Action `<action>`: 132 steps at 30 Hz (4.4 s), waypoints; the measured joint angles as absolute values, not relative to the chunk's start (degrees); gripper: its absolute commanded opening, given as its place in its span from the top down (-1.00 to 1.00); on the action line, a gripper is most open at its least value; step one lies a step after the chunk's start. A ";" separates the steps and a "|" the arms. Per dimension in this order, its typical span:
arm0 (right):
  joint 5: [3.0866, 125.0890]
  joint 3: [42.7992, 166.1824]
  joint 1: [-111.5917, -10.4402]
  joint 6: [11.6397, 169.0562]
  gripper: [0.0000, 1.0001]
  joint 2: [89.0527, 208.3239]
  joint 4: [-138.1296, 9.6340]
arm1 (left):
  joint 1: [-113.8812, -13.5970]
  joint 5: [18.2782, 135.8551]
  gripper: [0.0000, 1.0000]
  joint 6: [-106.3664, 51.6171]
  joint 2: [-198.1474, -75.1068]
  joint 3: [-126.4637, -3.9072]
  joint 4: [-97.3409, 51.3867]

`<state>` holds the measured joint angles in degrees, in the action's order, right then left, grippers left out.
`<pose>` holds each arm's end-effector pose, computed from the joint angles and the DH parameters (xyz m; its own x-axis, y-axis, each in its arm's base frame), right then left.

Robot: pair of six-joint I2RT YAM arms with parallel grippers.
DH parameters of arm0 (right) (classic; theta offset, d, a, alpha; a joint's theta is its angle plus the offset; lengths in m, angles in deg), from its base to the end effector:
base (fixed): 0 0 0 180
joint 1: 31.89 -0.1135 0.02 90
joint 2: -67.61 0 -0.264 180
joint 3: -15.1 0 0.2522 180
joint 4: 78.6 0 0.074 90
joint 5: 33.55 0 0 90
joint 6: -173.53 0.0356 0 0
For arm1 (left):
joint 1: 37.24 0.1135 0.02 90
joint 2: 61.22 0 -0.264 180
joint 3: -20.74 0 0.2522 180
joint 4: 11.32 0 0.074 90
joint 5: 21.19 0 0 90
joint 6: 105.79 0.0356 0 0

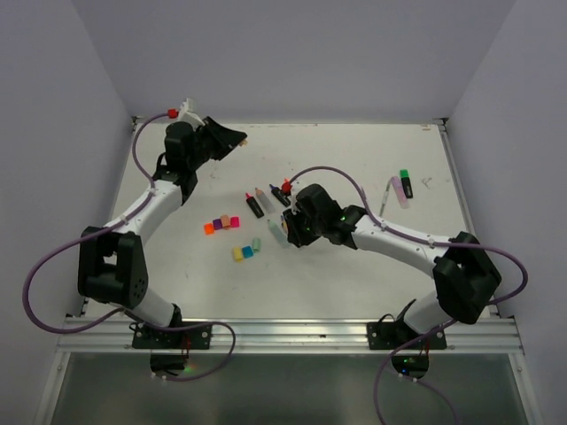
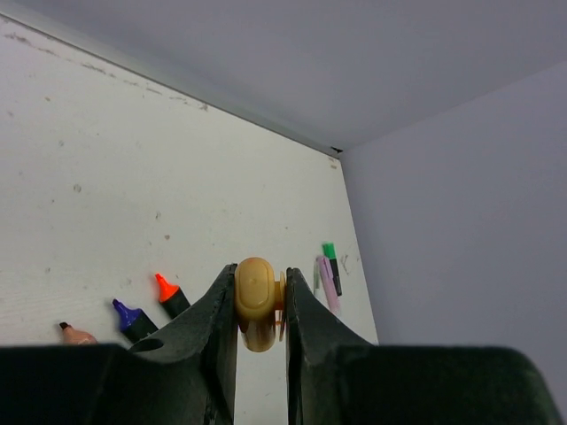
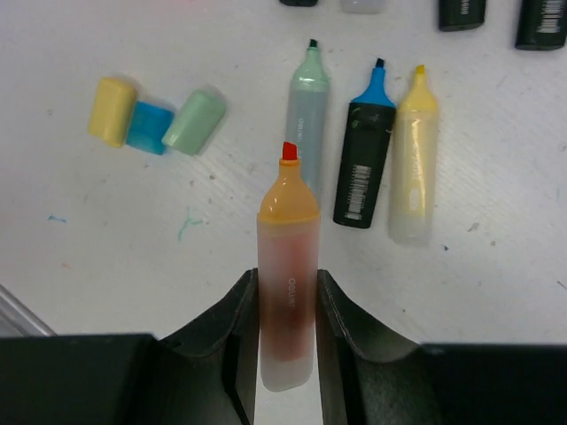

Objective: Open the pen caps

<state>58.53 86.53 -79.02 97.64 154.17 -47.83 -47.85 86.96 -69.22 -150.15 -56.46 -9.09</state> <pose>0.2194 0.2382 0.2325 -0.6566 -0.3492 -0.6686 -0.6079 0.7697 0.1949 0.3600 -0.0787 0.3084 -0.4797 -0.6866 -0.5463 0.1539 0.5472 -0.8227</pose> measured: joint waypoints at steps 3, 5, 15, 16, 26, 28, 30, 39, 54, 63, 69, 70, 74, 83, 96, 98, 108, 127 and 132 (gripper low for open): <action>56.81 87.40 -77.67 97.34 1.00 154.48 -45.36 | -48.46 87.00 1.00 -68.00 -149.73 -56.00 -11.06; 55.45 88.65 -75.64 96.68 1.00 155.20 -44.57 | -48.99 86.30 1.00 -66.10 -147.54 -53.66 -14.10; 50.45 94.61 -64.82 89.58 1.00 164.77 -43.06 | -49.71 80.33 1.00 -58.62 -124.38 -34.97 -34.47; 50.14 94.68 -64.90 89.03 1.00 165.52 -43.06 | -49.71 80.03 1.00 -58.58 -122.93 -33.33 -35.85; 50.67 95.47 -65.21 87.78 1.00 171.57 -44.24 | -50.26 78.41 1.00 -62.08 -118.96 -19.10 -45.00; 51.10 95.47 -65.21 87.78 1.00 171.59 -44.72 | -50.45 77.93 1.00 -62.78 -118.41 -18.14 -46.03; 51.56 95.49 -65.21 87.78 1.00 171.70 -45.29 | -50.50 77.69 1.00 -63.30 -118.21 -17.33 -46.14; 53.11 95.84 -65.21 87.85 1.00 174.37 -46.38 | -50.54 80.90 0.64 -64.70 -122.37 -13.97 -40.68; 53.75 96.45 -65.21 88.16 0.33 174.39 -46.49 | -50.58 80.97 -0.32 -65.25 -119.50 -13.24 -39.36; 54.49 96.47 -65.21 88.62 0.04 174.35 -46.43 | -50.78 79.00 -0.61 -65.77 -115.26 -13.24 -43.41; 51.17 96.73 -64.77 89.93 -0.07 172.25 -44.66 | -50.78 76.93 -0.61 -65.68 -111.39 -14.47 -47.93; 50.23 97.08 -64.12 90.34 -0.07 171.42 -43.85 | -50.78 76.31 -0.61 -65.36 -110.91 -15.69 -49.09; 47.89 99.64 -57.54 92.59 -0.05 168.82 -41.64 | -50.82 74.96 -0.60 -63.19 -110.80 -22.75 -50.42; 41.90 102.26 -34.94 93.90 0.01 168.05 -39.50 | -54.21 77.69 -0.58 -61.14 -115.11 -32.76 -42.38; 42.05 104.01 -31.48 93.31 0.05 175.07 -38.84 | -60.29 81.23 -0.57 -59.02 -127.06 -35.28 -37.92; 42.03 104.45 -30.85 93.27 0.06 176.01 -38.89 | -60.29 81.47 -0.57 -58.56 -127.68 -35.69 -37.81; 42.10 105.59 -29.58 92.35 0.07 180.14 -39.59 | -60.29 82.32 -0.56 -57.88 -130.72 -37.92 -36.37; 42.40 103.14 -29.65 89.53 1.00 179.59 -42.91 | -60.35 83.66 -0.53 -56.66 -132.03 -39.78 -36.24; 42.73 96.93 -30.24 89.03 1.00 174.56 -44.99 | -61.07 83.66 -0.48 -56.59 -132.42 -40.33 -35.78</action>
<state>42.73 96.93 -30.24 89.03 174.56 -44.99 -61.07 83.66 -56.59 -132.42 -40.33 -35.78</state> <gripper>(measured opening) 0.308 0.747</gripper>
